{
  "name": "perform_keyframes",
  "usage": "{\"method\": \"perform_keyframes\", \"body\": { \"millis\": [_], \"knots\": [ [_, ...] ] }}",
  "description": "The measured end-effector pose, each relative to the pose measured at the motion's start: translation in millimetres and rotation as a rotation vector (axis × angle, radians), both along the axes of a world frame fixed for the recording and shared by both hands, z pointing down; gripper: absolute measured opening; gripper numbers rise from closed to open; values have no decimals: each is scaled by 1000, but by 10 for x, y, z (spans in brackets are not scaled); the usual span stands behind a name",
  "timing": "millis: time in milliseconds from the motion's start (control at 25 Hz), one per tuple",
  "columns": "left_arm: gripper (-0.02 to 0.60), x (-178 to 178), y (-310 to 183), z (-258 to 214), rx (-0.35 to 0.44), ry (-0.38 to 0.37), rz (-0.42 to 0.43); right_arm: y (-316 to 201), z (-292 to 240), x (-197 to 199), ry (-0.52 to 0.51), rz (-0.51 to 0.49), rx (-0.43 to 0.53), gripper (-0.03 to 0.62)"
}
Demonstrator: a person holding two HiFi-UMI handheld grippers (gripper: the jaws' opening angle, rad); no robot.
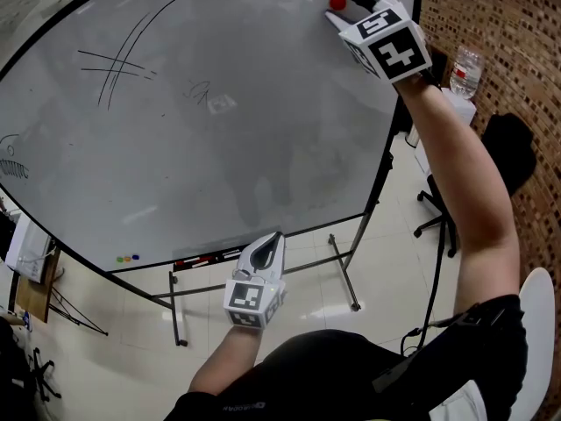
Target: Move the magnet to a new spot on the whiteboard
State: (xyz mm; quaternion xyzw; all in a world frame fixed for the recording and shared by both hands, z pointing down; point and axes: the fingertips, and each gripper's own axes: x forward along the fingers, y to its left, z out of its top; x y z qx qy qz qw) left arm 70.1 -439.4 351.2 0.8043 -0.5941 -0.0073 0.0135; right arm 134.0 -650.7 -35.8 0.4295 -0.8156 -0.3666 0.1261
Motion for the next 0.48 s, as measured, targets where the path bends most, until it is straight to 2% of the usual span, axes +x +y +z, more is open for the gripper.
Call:
{"method": "perform_keyframes", "body": {
  "millis": [320, 440, 480],
  "knots": [
    [15, 35, 74, -30, 6, -4, -7, 185, 109, 115, -27, -30, -5, 173],
    [15, 54, 113, -16, 6, 9, -8, 268, 231, 141, -34, -49, -13, 134],
    [15, 63, 131, -17, 7, 12, -9, 300, 259, 150, -41, -57, -12, 103]
  ]
}}
